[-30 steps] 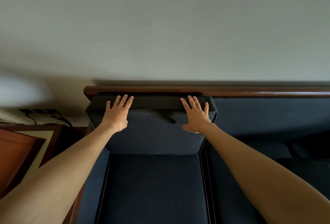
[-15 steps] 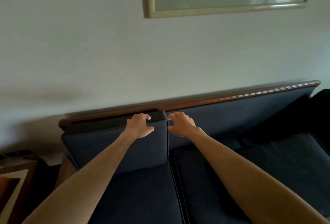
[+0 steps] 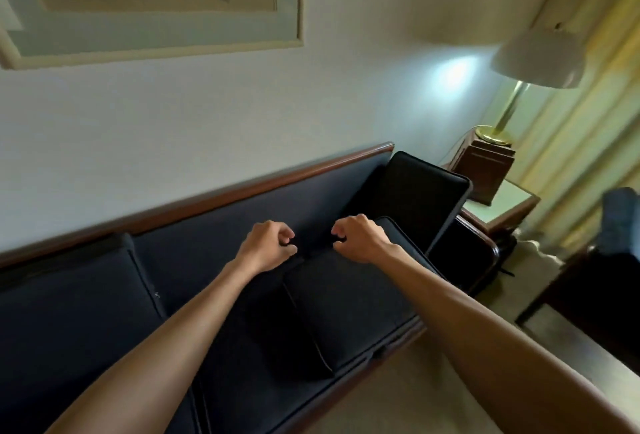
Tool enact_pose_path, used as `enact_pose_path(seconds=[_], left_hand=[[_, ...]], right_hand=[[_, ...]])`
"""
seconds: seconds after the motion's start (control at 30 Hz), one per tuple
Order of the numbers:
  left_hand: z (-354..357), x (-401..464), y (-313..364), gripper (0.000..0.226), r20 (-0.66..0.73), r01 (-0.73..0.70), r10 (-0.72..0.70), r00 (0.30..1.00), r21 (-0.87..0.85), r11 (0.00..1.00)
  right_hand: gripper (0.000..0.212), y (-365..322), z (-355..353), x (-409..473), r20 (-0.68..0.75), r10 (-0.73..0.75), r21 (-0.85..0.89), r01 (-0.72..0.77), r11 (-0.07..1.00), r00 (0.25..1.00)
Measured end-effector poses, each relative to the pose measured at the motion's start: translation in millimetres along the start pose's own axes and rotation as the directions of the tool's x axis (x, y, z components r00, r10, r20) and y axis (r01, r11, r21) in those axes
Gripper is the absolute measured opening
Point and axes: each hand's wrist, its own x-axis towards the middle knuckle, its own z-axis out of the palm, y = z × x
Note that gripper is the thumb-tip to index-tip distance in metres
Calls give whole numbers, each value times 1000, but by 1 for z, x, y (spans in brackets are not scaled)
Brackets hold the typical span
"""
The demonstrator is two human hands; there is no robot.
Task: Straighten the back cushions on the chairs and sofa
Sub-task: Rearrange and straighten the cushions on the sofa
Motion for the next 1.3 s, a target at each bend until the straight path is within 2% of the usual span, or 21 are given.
enact_pose_path(seconds=[0.23, 0.47, 0.63, 0.8, 0.9, 1.0, 1.07, 1.17, 1.3], left_hand=[[122, 26, 88, 23, 108, -55, 51, 993, 34, 998], [231, 84, 108, 30, 250, -81, 55, 967, 92, 993], [298, 105, 107, 40, 278, -102, 56, 959, 151, 983], [359, 108, 83, 50, 283, -46, -19, 959, 220, 974], [391, 105, 63, 57, 261, -15, -60, 964, 278, 960], [429, 98, 40, 64, 172, 52, -114, 979, 328, 943], [455, 94, 27, 69, 133, 71, -131, 982, 379, 923], [493, 92, 8, 69, 75, 117, -158, 985, 384, 916], [533, 79, -11, 47, 38, 114, -141, 989, 402, 908]], right_hand=[[34, 153, 3, -30, 40, 134, 8, -135, 991, 990], [35, 266, 35, -11, 129, 213, -52, -208, 977, 969], [35, 327, 63, 1, 174, 236, -88, -224, 971, 956], [39, 365, 117, 14, 231, 145, -175, -105, 979, 962], [42, 385, 154, 23, 268, 28, -280, 50, 959, 963], [67, 405, 198, 36, 355, -52, -366, 190, 911, 933], [81, 417, 226, 44, 357, -126, -365, 263, 893, 925], [71, 443, 264, 58, 290, -299, -366, 394, 843, 909], [45, 474, 302, 66, 222, -438, -376, 492, 785, 871]])
